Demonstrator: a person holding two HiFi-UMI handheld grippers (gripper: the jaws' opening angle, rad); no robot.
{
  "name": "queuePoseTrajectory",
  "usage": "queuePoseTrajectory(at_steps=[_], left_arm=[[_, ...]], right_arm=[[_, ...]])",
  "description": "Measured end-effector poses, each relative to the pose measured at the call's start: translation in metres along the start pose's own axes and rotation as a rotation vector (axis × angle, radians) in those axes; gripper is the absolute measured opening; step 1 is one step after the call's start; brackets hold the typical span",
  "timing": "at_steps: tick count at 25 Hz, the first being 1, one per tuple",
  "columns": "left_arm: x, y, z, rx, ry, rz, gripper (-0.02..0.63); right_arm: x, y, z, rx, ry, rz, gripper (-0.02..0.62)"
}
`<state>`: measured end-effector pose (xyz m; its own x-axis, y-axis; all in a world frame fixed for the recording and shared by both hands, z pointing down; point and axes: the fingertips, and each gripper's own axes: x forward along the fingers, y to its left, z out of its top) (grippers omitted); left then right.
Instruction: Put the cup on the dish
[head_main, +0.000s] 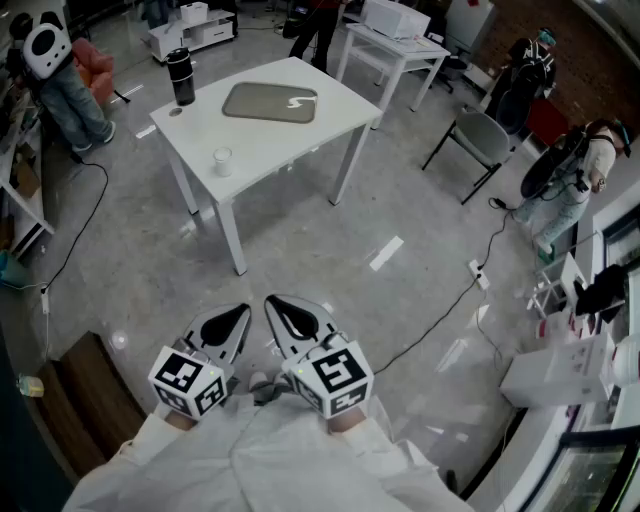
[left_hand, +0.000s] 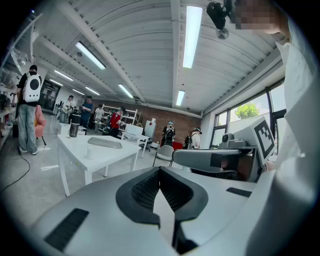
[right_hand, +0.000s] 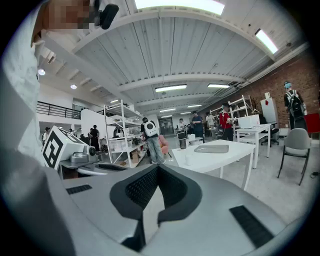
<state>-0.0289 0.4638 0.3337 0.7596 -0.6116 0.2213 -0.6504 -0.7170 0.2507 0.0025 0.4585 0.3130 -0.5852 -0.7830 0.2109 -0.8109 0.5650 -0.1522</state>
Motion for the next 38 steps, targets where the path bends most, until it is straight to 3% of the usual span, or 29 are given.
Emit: queuePoseTrajectory(at_steps=[17, 29, 38], left_arm=[[0.012, -0.006, -0.004, -0.005, 0.017, 0.002, 0.008], [0.028, 0.000, -0.008, -0.032, 0.003, 0.052, 0.009], [0.046, -0.003, -0.026, -0.070, 0.040, 0.068, 0.008]], right_arm=[[-0.008, -0.016, -0.008, 0.001, 0.020, -0.022, 0.014], [-0.006, -0.021, -0.023, 0.045, 0.052, 0.088, 0.015], [-0.013, -0.048, -0.035, 0.077, 0.069, 0.090, 0.015]])
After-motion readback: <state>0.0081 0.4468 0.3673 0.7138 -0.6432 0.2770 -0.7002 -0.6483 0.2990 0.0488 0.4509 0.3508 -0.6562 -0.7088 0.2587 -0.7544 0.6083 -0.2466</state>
